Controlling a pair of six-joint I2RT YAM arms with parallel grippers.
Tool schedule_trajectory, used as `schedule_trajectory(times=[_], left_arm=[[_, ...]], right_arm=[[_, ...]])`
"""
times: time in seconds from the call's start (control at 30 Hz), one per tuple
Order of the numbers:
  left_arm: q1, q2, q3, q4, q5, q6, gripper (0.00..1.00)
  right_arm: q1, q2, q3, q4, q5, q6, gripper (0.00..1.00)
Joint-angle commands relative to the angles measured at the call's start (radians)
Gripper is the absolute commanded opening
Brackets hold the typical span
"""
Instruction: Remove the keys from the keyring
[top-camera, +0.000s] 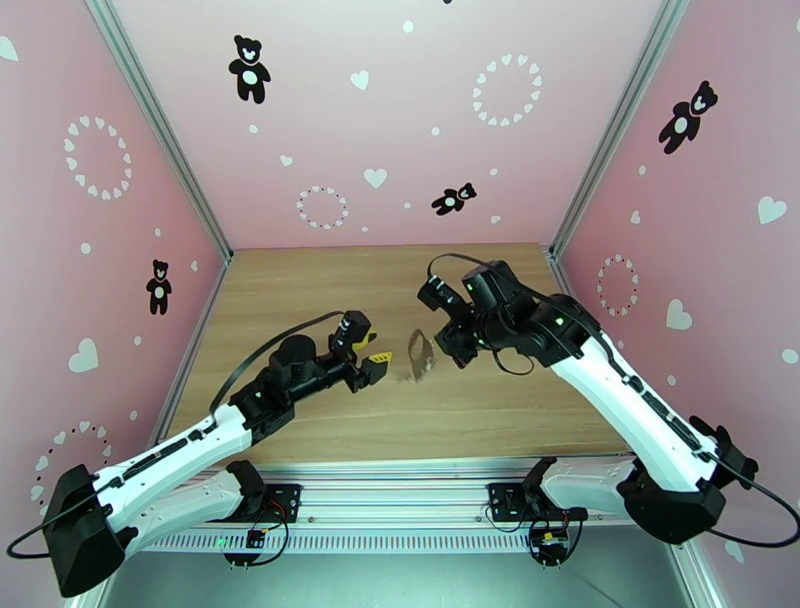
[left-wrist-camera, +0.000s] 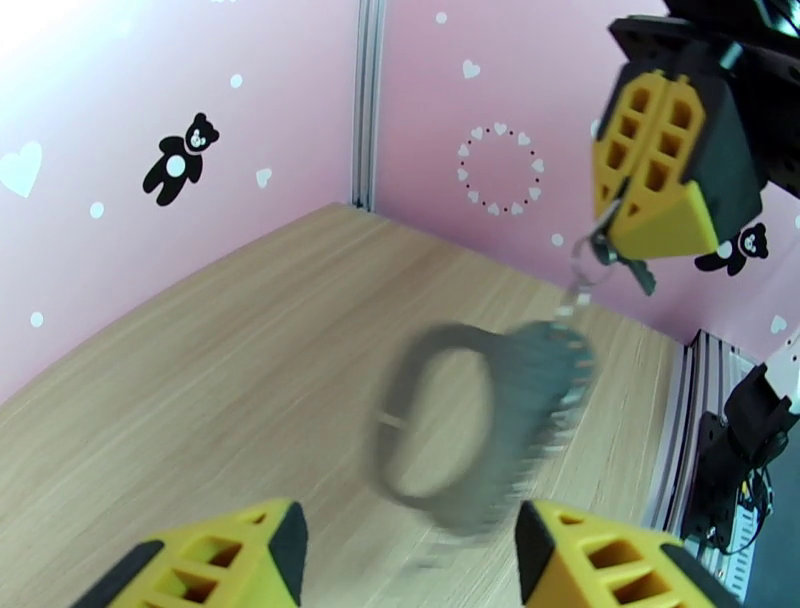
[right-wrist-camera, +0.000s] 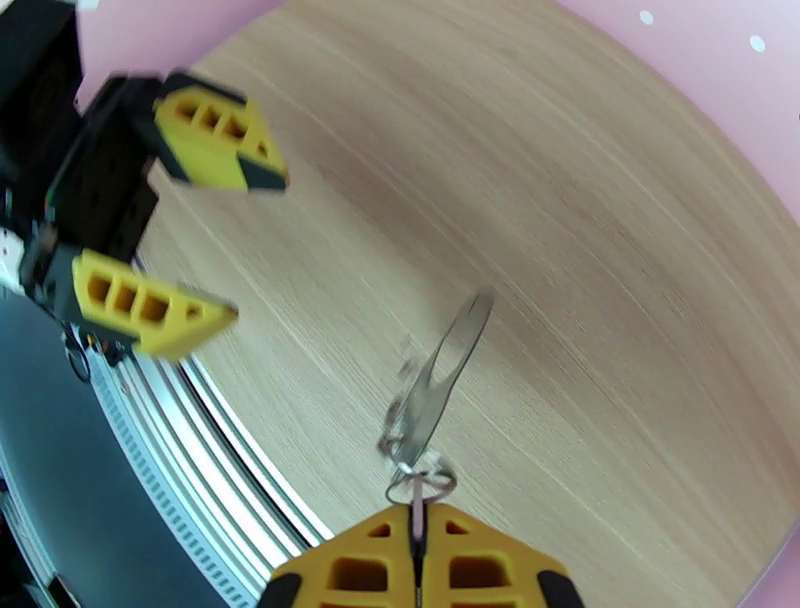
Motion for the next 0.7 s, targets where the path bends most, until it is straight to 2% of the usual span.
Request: schedule_trajectory(times=[0.0,0.27,0.4,0.6,0.67], left_arm=[[-0.03,0.022,-0.037,0.146,-0.044,-0.027,0.61],[-0.101,0.161,-0.052,0.377,-0.197,0.004,0.61],[-0.115,0.231,-0.052,0.49,-0.188,0.001,0.61],[-0.158,0.29,-0.019,0.542,-0.268,0.019,0.64],[-0.16,0.299,-0.028,0.579,-0.341,-0.009,0.65]], right_arm=[[-0.004,0.04,0.062,0.007,-0.043,0.124,0.0],[-0.004,0.15,0.172,0.015,-0.078,0.215,0.0],[-0.003,0.145,0.162,0.017,-0.1,0.25,0.0],[-0.002,0.117,0.122,0.077,-0.136,0.298,0.0],[-0.002,0.119,0.119,0.088,-0.14,0.304,0.0]])
